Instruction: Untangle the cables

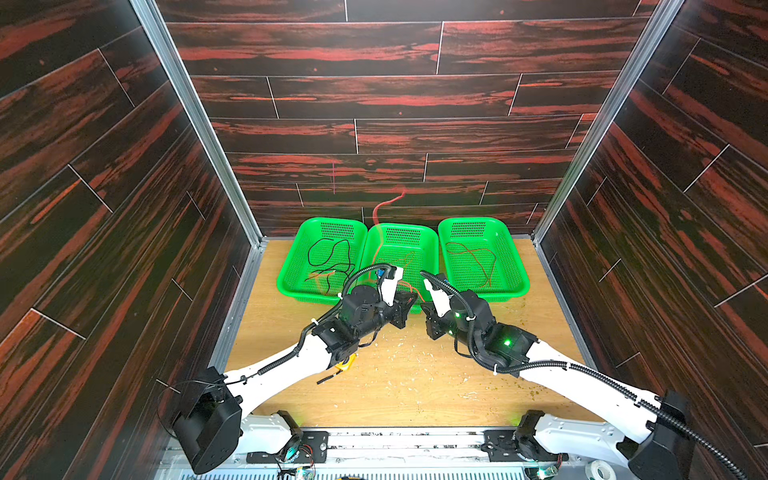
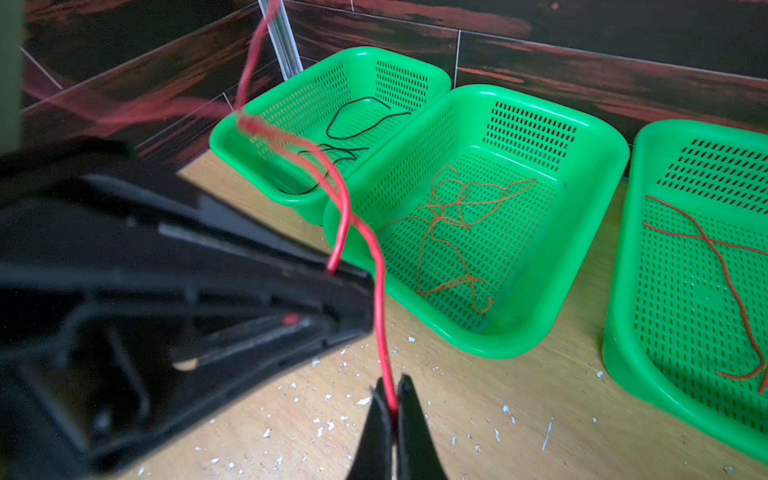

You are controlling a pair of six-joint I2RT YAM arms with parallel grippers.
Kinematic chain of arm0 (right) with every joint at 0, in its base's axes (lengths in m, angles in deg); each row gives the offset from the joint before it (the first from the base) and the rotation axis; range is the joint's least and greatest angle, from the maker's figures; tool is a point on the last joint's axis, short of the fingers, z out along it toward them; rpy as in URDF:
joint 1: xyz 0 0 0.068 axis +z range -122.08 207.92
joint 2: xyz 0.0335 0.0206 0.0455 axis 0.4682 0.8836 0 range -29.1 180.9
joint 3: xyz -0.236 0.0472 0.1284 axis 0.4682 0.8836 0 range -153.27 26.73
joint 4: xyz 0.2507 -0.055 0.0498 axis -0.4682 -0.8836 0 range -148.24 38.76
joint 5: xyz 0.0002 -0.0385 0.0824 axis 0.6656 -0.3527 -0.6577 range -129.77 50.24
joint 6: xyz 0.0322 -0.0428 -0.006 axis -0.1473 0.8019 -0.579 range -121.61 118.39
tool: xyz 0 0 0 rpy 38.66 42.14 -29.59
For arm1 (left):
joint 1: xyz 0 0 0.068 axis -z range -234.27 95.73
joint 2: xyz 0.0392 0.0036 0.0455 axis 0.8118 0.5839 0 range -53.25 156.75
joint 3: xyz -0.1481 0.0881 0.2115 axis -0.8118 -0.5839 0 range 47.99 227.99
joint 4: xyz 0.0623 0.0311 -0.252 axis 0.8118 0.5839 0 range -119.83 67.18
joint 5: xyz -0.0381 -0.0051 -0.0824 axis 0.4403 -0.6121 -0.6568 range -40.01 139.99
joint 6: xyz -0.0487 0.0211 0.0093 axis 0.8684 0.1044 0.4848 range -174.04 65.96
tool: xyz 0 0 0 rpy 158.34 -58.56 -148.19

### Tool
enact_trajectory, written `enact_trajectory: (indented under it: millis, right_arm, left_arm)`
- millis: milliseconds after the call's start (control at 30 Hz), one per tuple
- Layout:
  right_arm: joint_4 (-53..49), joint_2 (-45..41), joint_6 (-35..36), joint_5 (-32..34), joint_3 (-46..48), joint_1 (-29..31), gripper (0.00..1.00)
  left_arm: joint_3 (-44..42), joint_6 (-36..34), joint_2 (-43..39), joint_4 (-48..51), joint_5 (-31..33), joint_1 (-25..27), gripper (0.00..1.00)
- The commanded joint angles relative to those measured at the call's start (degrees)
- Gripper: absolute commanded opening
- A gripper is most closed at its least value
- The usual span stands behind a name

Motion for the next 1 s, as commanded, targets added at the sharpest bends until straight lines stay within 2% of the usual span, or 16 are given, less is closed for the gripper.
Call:
enact_trajectory:
  millis: [0,100,300,567,800,967]
  right_arm:
    - [-0.06,1.09,0.36,3.53,0.01,0.36,0.0]
    - [-1.43,2.28,-0.56,6.44,0.11,-1.25,0.0]
    - [-1.93,-0.49,-2.03,3.06,2.87,-9.31,0.0]
    - [-5.67,0.59,-2.13,0.84,4.05,-18.25,0.0]
    - [-7.4,-2.64,-1.15,-0.34,6.28,-25.25,0.0]
    - [-9.19,-3.67,0.33,-0.63,6.26,-27.91,0.0]
  left_arm:
    - [1.1,-1.14,-0.23,-2.01,-1.27,-0.09,0.0]
    - [1.06,-2.14,-2.57,-1.17,-1.69,-0.09,0.0]
    - [-0.03,-5.54,-12.14,3.91,3.74,-0.41,0.0]
    - [1.36,-9.36,-21.45,9.49,7.0,-3.61,0.0]
    - [2.4,-12.73,-29.01,16.58,8.92,-11.97,0.0]
    - [2.58,-12.59,-31.65,18.42,6.79,-17.49,0.0]
